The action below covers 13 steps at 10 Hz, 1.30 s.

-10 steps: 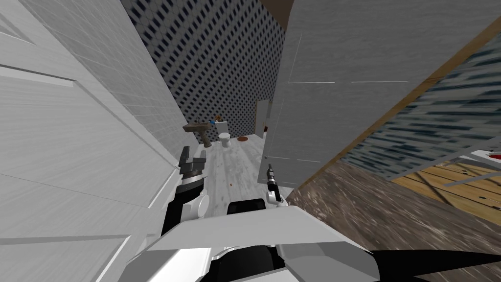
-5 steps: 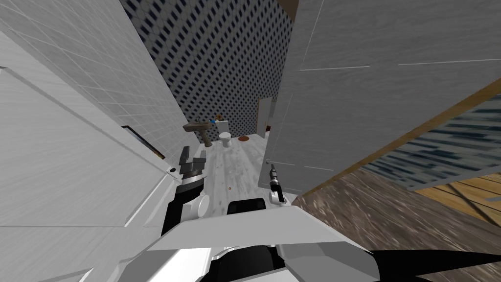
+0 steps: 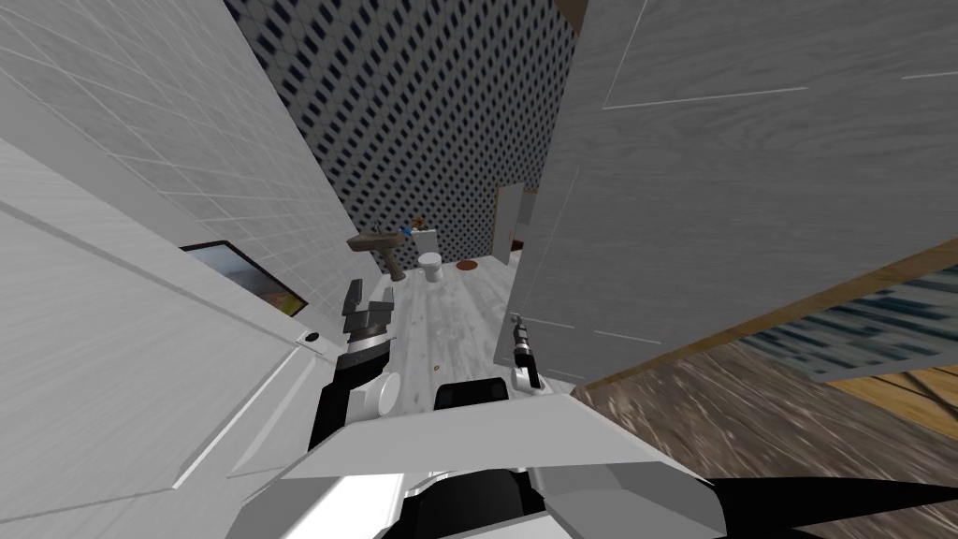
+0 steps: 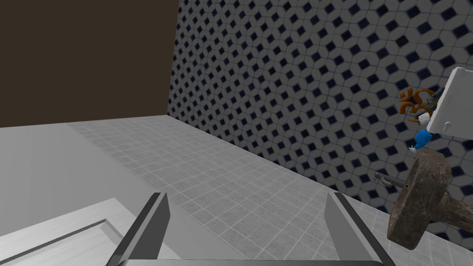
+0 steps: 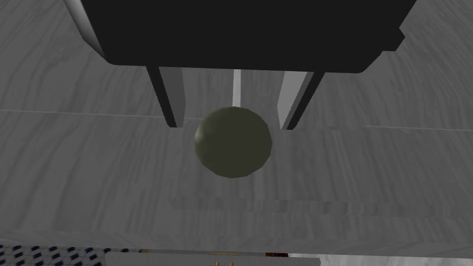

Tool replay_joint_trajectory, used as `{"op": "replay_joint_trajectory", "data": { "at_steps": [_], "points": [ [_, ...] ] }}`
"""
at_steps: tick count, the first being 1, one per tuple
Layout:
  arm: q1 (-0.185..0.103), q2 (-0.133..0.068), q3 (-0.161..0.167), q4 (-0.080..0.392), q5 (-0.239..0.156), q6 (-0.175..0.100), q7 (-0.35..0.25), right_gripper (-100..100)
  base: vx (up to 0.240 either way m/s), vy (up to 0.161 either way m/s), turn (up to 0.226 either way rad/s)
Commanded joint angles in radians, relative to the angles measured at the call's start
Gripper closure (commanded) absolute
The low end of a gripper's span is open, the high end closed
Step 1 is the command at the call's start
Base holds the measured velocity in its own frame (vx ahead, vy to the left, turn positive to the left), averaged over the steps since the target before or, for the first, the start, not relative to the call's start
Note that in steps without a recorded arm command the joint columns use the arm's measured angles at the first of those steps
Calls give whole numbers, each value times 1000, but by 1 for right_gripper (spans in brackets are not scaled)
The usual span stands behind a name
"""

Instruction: Push the door open

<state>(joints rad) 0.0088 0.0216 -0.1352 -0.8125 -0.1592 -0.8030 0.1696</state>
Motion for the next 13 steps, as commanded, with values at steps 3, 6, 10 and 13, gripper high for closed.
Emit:
{"op": "replay_joint_trajectory", "data": {
  "at_steps": [3, 6, 10, 13],
  "points": [
    [0, -1, 0, 0, 0, 2, 0, 100, -26, 2, 2],
    [-4, -30, 0, 7, -9, 4, 6, 100, 8, -26, -39],
    [-8, -59, 9, -5, -12, 26, 4, -100, -88, 29, -38],
    [-11, -27, 18, -13, -15, 42, -2, -100, -218, 114, -21]
  ]
}}
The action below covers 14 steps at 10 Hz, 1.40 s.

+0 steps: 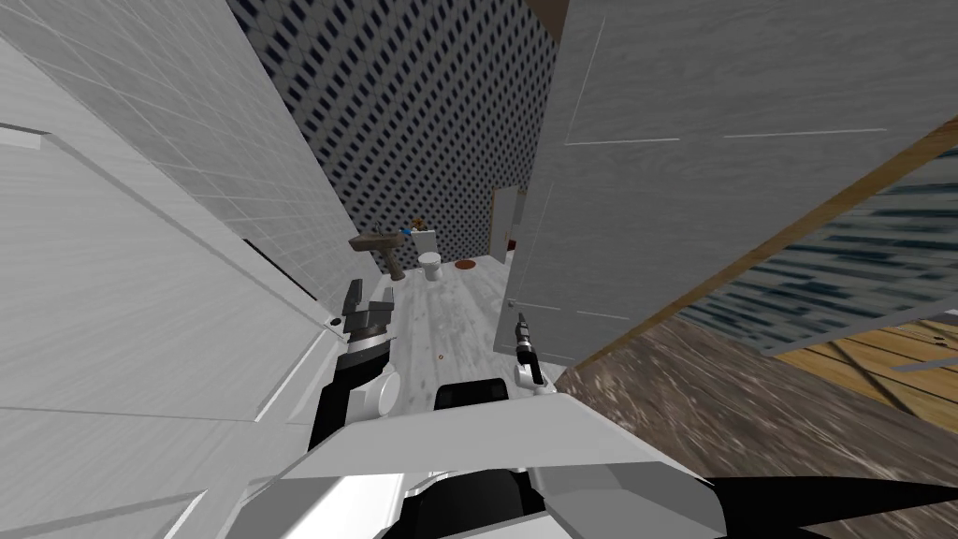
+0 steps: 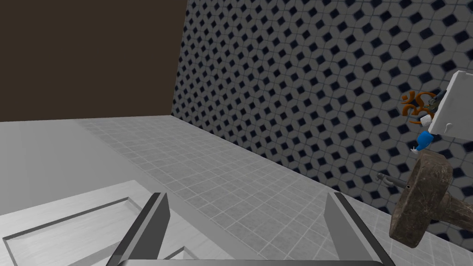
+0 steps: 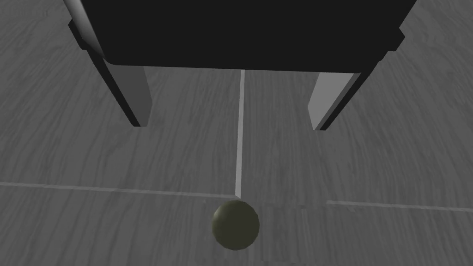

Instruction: Push the door open

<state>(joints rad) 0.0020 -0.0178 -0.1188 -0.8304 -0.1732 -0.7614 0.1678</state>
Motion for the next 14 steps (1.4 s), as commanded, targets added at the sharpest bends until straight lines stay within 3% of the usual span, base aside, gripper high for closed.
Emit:
{"op": "replay_joint_trajectory", "data": {
  "at_steps": [1, 2, 3, 6, 8, 9, 11, 12, 13, 14],
  "points": [
    [-5, 29, 3, 3, -1, 4, -1, -100, -185, 83, -18],
    [-5, 29, 3, 3, -1, 4, -1, -100, -123, 54, -3],
    [-6, 54, 6, 1, -2, 7, -3, -100, -101, 37, -9],
    [-23, 1, -24, 33, -22, -18, 19, -100, 69, -33, 124],
    [-32, -2, -41, 44, -34, -28, 31, -100, 241, -90, 130],
    [-40, 8, -57, 56, -46, -37, 44, -100, 224, -99, 188],
    [-53, 50, -81, 73, -63, -51, 61, -100, 217, -123, 164],
    [-48, 37, -74, 69, -58, -47, 55, -100, 76, -53, 26],
    [-48, 37, -74, 69, -58, -47, 55, 100, -15, 11, -19],
    [-48, 37, -74, 69, -58, -47, 55, 100, -27, 20, -9]
  ]
}}
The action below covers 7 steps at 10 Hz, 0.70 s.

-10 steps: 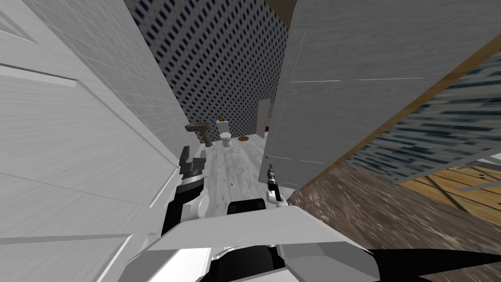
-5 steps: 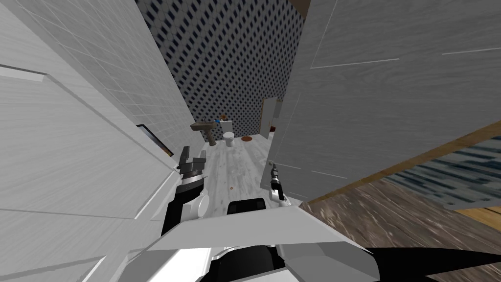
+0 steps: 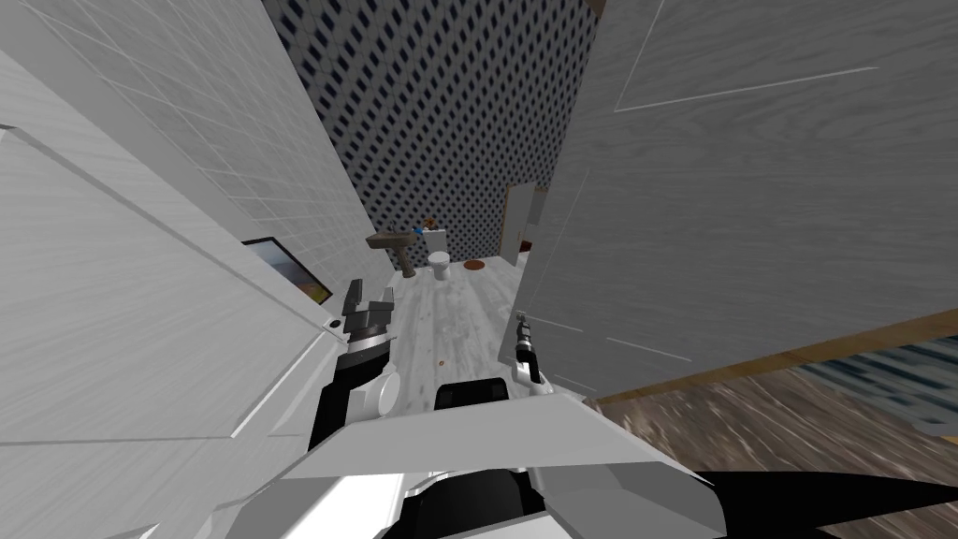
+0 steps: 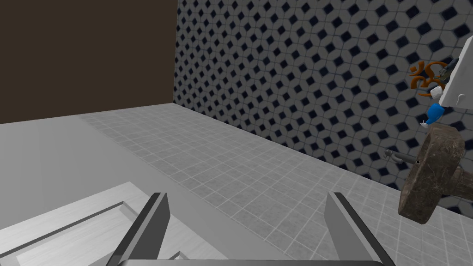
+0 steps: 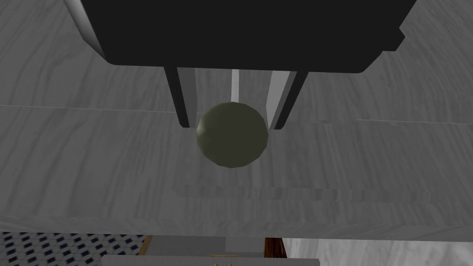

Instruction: Push the door open

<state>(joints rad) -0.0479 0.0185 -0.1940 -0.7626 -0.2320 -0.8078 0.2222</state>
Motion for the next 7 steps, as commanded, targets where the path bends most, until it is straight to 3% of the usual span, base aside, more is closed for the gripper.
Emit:
{"op": "replay_joint_trajectory", "data": {
  "at_steps": [1, 4, 5, 6, 7],
  "points": [
    [2, 1, 1, 1, 1, 0, 0, 100, -19, 12, -2],
    [2, 1, 1, 1, 1, 0, 0, 100, -7, 3, -1],
    [2, -28, -6, 3, -5, 3, 4, 100, 3, -72, -52],
    [2, -37, -9, 3, -7, 3, 6, 100, 30, -132, -82],
    [0, -47, -3, 7, -8, 9, -2, -100, -95, 19, -46]
  ]
}}
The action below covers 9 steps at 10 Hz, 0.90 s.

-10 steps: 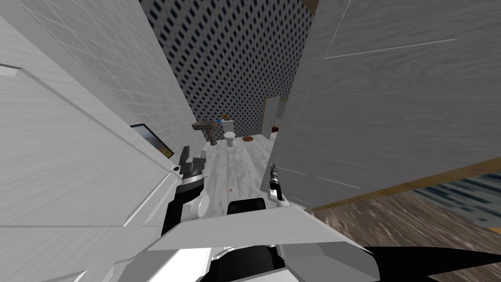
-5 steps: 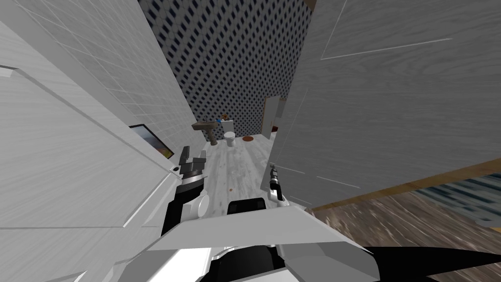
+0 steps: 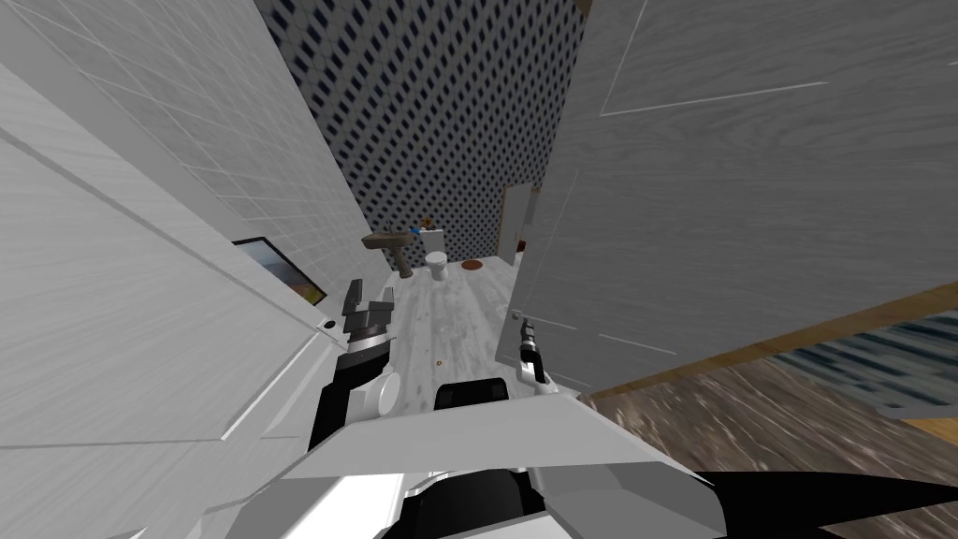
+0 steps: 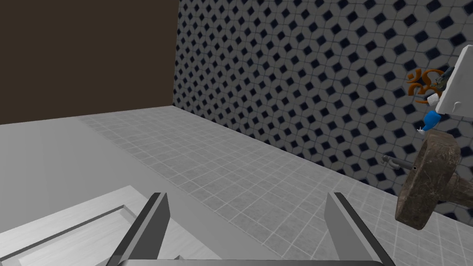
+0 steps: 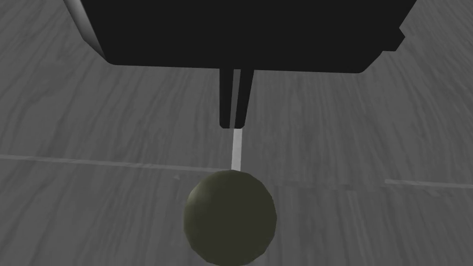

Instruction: Push the door open

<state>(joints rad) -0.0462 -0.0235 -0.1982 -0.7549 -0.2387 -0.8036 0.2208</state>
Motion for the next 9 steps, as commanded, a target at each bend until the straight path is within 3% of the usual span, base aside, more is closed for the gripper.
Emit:
{"op": "replay_joint_trajectory", "data": {
  "at_steps": [1, 4, 6, 7, 8, 9],
  "points": [
    [-2, -6, 2, -2, -2, 7, -1, -100, -161, 125, -31],
    [-8, 11, 4, -10, -7, 20, -3, -100, -198, 163, -35],
    [-11, 50, 5, -15, -10, 28, -3, -100, -184, 151, -41],
    [-21, 39, 3, 3, -10, 18, -3, -100, -66, 56, -11],
    [-24, 9, -13, 12, -19, 5, 10, -100, 77, -38, 167],
    [-25, 5, -17, 14, -22, 2, 13, -100, 167, -123, 156]
  ]
}}
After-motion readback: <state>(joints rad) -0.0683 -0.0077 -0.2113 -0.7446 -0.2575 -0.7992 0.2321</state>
